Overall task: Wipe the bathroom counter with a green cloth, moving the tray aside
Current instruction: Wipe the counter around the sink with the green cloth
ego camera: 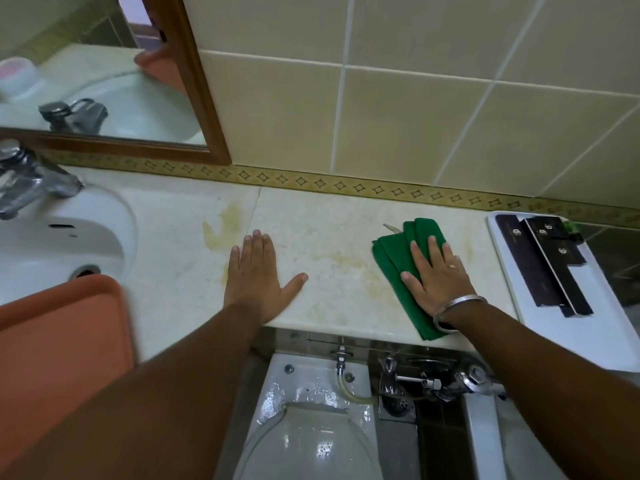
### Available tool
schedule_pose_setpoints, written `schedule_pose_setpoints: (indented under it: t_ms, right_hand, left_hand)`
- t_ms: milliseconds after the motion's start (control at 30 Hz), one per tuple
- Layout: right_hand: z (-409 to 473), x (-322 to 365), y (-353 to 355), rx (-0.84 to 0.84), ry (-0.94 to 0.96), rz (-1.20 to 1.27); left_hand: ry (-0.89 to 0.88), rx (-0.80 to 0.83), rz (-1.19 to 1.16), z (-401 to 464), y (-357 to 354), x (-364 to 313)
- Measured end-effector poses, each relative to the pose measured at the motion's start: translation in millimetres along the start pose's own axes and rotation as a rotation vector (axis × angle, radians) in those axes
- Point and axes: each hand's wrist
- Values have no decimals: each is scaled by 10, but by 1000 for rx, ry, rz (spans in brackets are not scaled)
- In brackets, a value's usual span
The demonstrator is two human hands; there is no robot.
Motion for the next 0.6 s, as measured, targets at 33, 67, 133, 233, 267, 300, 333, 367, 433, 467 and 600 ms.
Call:
schedule_pose_setpoints:
  t_ms: [33, 67, 133, 233, 267, 300, 333, 367, 433, 467, 600]
  right_hand:
    - [47, -2, -39, -17, -5, -18]
    - [108, 7, -45, -39, -12, -26]
    - [332, 77, 0, -47, -31, -21]
    - [744, 368, 119, -31, -40, -87]
    - [795, 496, 107, -37, 33, -151]
    - [768, 598, 35, -51, 181, -196]
    - [668, 663, -77, -45, 380, -225]
    - [460, 648, -197, -30, 584, -243]
    - [110, 329, -294, 27, 808, -238]
    - [78, 78, -255, 14, 794, -242]
    - [693, -126, 121, 12, 318, -111]
  left_hand:
    - [-1, -15, 0, -6, 20, 4]
    - [-5, -32, 4, -17, 27, 23]
    - [-8, -60, 10, -42, -8, 86]
    - [-13, -51, -13, -49, -148, 123]
    - [-16, -37, -21, -39, -196, 129]
    - [-9, -19, -22, -28, -242, 146]
    - [-3, -7, -14, 7, -299, 177]
    - [4, 0, -8, 18, -335, 199]
    - [6, 13, -5, 39, -359, 216]
    - [6, 3, -12, 53, -348, 203]
    - [-21, -27, -17, 201, -230, 133]
Point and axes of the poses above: each hand's wrist, its own z-axis towards the middle knuckle, its own y-axis out of the back of the hand, x = y × z, and after that the axes turned 13 degrees about y, right-handed
